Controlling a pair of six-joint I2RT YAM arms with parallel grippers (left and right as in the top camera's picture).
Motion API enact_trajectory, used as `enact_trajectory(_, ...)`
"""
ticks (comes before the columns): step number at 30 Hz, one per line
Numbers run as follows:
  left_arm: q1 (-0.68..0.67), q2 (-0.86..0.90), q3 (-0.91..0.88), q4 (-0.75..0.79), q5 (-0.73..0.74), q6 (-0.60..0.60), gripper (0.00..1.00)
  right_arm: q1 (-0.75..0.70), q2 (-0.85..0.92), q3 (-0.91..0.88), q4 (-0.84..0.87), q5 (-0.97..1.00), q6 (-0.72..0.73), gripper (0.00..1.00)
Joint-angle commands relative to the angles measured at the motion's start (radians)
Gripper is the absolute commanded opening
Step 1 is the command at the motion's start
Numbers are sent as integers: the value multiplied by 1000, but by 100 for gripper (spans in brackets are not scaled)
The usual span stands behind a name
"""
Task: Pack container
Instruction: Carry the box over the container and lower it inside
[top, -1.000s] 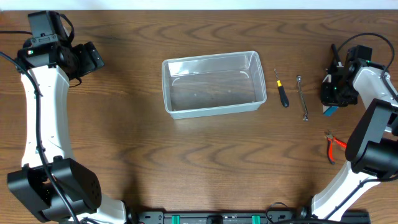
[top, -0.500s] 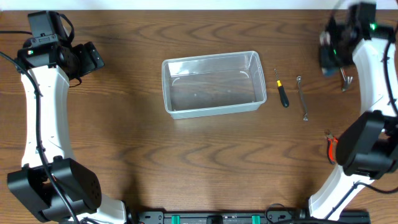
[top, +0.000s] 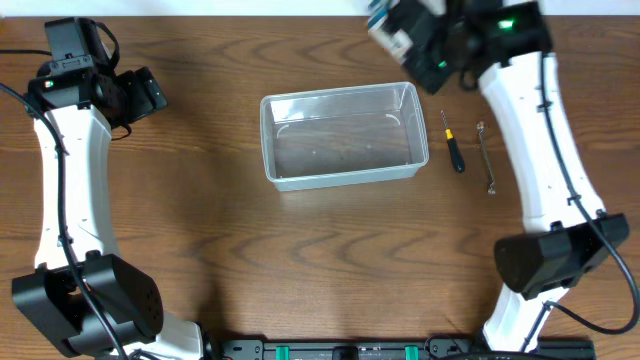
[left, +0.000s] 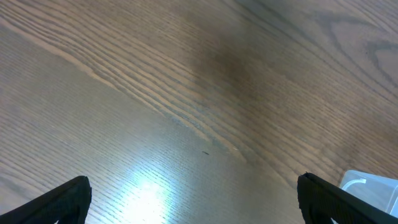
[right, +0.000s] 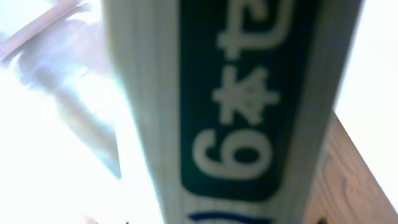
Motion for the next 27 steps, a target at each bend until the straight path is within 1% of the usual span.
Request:
enact_trajectory(1,3,5,5,-3,-11,-10,98,56,-1,9,-30,-13,-155,4)
enact_trajectory(8,3,5,5,-3,-10,-10,98,140,7,-68,-57,-13,-286,4)
enact_trajectory(14,3,5,5,-3,-11,-10,98,174,10,-208,-23,-50,-390,3)
enact_trajectory(18,3,5,5,-3,-11,-10,98,176,10,-332,61,-50,-397,2)
enact_trajectory(27,3,5,5,-3,-11,-10,98,175,10,-521,220,-50,-396,2)
